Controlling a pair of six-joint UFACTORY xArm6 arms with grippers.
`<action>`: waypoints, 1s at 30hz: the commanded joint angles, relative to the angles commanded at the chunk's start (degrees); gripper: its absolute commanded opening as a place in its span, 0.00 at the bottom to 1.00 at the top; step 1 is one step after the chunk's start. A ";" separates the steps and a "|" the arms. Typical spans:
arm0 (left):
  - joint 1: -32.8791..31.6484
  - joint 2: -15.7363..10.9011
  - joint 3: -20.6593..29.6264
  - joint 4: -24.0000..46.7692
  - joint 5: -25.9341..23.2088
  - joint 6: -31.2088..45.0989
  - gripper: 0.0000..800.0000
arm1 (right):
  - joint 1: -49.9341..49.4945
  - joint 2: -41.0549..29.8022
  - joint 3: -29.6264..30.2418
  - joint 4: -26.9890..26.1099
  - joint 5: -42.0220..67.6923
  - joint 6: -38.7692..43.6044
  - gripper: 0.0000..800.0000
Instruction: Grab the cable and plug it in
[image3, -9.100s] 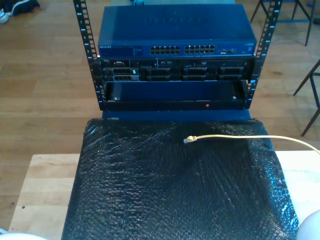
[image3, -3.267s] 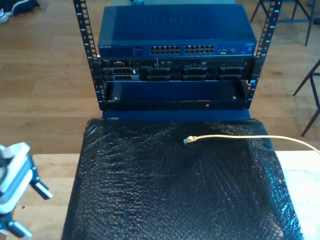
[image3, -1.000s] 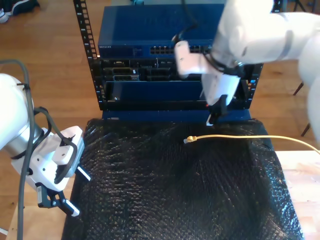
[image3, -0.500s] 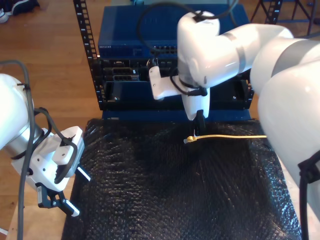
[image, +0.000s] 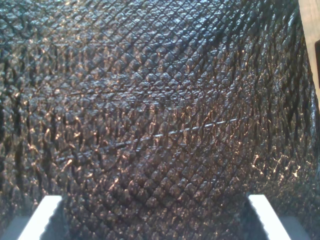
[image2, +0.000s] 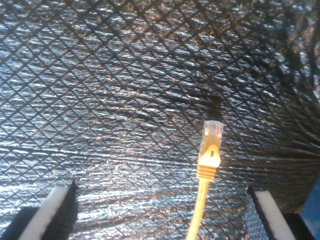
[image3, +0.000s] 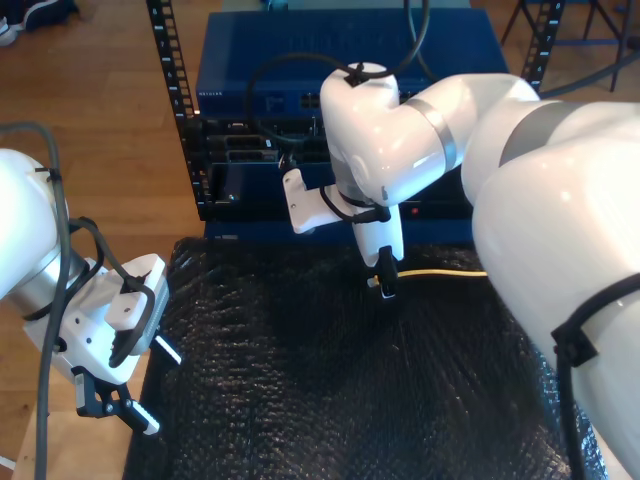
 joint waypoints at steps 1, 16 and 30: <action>0.00 0.00 0.00 0.00 0.00 0.09 1.00 | 0.00 0.09 0.00 0.00 -0.35 0.00 0.98; 0.00 0.00 0.00 0.00 0.09 0.09 1.00 | -1.05 1.67 -1.32 -0.35 -1.32 -0.09 0.98; 0.09 0.00 0.09 0.00 0.18 0.18 1.00 | -1.67 3.78 -2.29 -1.23 -1.32 0.09 0.98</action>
